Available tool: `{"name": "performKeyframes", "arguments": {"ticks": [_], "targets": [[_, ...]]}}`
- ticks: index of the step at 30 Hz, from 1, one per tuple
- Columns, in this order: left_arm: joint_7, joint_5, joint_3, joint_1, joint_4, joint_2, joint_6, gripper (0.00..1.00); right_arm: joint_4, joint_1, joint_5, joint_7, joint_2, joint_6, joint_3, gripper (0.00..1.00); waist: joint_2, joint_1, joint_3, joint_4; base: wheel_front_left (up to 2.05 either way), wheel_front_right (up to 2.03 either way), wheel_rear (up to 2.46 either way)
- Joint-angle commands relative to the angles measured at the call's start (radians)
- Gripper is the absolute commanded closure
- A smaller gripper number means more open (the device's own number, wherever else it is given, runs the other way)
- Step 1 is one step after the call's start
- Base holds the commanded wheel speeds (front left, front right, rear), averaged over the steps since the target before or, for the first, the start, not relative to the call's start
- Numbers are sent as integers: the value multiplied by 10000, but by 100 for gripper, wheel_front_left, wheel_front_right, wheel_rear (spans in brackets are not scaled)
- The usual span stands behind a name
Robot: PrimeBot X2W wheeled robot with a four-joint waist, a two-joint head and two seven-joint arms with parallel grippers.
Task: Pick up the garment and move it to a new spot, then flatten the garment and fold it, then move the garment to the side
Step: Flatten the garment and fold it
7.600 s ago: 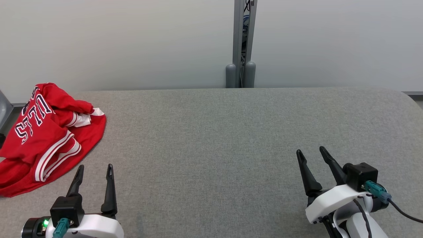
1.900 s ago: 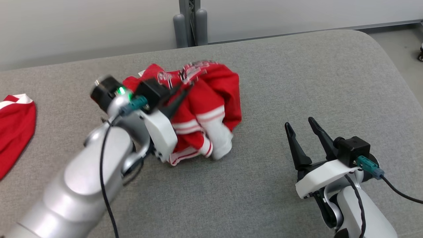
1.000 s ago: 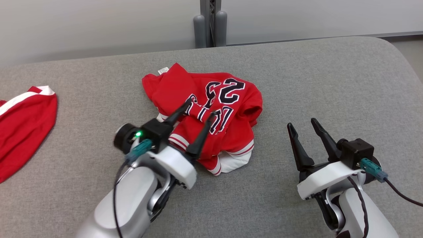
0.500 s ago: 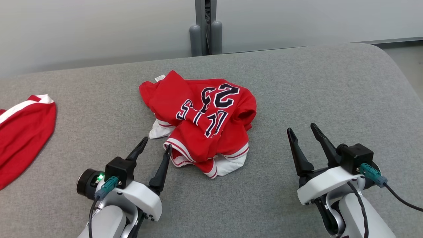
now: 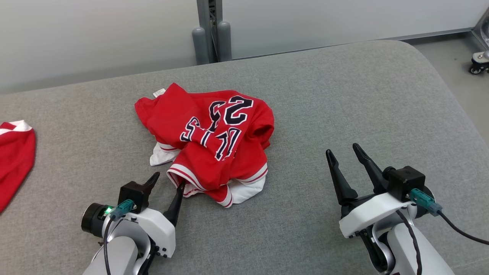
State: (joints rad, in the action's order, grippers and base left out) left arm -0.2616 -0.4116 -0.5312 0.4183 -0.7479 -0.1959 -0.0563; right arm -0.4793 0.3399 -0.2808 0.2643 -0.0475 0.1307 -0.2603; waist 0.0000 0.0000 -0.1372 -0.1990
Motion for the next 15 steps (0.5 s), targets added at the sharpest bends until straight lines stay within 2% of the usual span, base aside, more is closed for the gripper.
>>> {"name": "performKeyframes", "arguments": {"ticks": [1, 4, 5, 6, 7, 11, 15], "targets": [[-42, 133, 16, 203, -406, 1, -78, 0, -15, 66, -3, 10, -53, 1, 13, 0, 0, 0, -47, -175, 0, 0, 0], [-44, 133, 87, 455, -885, 94, -219, 0, -28, 111, 5, 10, -53, 1, 27, 0, 0, 0, -80, -267, 0, 0, 0], [-46, 92, 165, 517, -918, 157, -251, 17, -35, 117, 12, 10, -53, 1, 41, 0, 0, 0, -82, -277, 0, 0, 0], [-44, 118, 253, 585, -935, 172, -258, 89, -38, 120, 19, 10, -51, 1, 53, 0, 0, 0, -81, -278, 0, 0, 0], [-44, 234, 258, 575, -1055, 134, -240, 100, -44, 115, 32, 10, -53, 1, 76, 0, 0, 0, -70, -273, 0, 0, 0], [-44, 539, 442, 564, -952, 148, -51, 100, -23, 2, 70, 10, -57, 1, 176, 0, 0, 0, 19, -84, 0, 0, 0], [-44, 853, 787, 398, -374, -73, 179, 100, -2, -149, 108, 11, -47, 1, 332, 0, 0, 0, 108, 383, 0, 0, 0]]}}
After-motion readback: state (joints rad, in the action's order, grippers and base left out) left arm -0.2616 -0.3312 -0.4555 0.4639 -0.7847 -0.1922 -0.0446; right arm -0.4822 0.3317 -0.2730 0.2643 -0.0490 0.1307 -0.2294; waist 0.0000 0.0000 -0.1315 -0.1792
